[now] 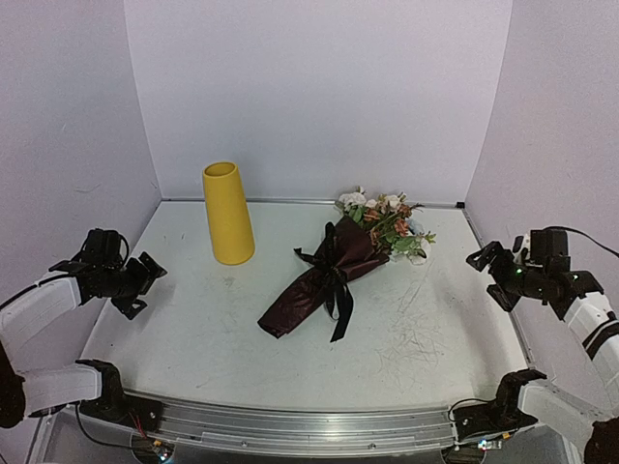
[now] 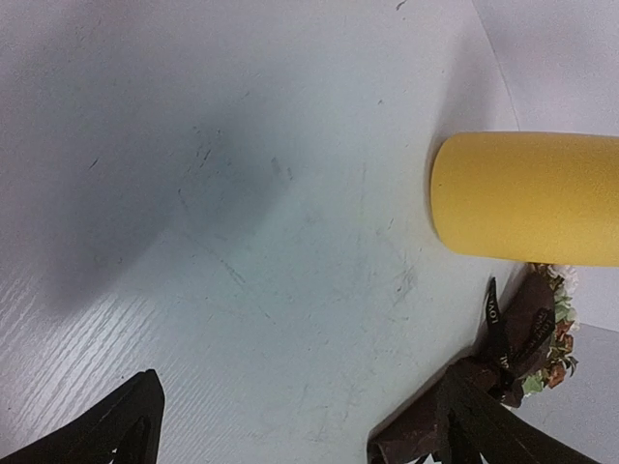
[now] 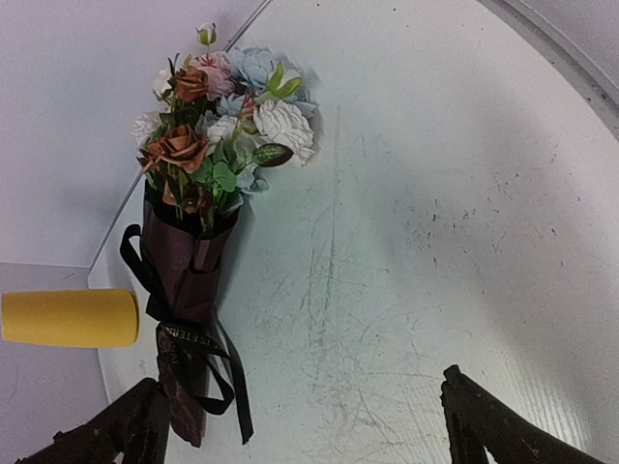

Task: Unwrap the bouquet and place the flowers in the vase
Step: Move the fake flower to the center of the board.

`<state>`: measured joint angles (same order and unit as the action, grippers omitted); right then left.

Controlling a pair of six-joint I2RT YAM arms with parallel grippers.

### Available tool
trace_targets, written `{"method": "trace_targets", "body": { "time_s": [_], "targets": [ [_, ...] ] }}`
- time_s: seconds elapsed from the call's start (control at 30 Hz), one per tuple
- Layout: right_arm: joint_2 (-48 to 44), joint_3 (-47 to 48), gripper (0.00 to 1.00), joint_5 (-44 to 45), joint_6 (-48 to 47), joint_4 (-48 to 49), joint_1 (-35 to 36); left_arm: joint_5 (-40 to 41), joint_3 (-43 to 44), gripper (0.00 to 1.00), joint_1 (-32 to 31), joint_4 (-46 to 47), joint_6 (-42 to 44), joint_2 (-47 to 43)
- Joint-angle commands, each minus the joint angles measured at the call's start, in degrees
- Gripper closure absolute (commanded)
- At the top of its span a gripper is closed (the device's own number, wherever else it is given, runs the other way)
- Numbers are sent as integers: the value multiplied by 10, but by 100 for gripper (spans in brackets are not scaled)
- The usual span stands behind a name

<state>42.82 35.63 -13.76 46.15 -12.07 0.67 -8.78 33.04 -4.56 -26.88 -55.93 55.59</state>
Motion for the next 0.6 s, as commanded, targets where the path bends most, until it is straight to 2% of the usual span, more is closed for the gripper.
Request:
{"method": "trace_targets", "body": {
  "time_s": [0.0, 0.17, 0.37, 0.5, 0.57],
  "targets": [
    [14, -15, 2, -17, -19, 7, 1, -39, -15, 0, 0, -10, 33, -31],
    [42, -40, 2, -72, -17, 50, 1, -106, -36, 0, 0, -8, 75, -23],
    [83, -69, 2, -130, 0, 120, 1, -146, -52, 1, 0, -1, 114, -20],
    [118, -87, 2, -168, 8, 165, 4, -177, -59, 1, -14, 40, 126, -14],
    [138, -86, 3, -177, 4, 172, 12, -185, -56, 1, -40, 69, 131, -10]
  ]
}}
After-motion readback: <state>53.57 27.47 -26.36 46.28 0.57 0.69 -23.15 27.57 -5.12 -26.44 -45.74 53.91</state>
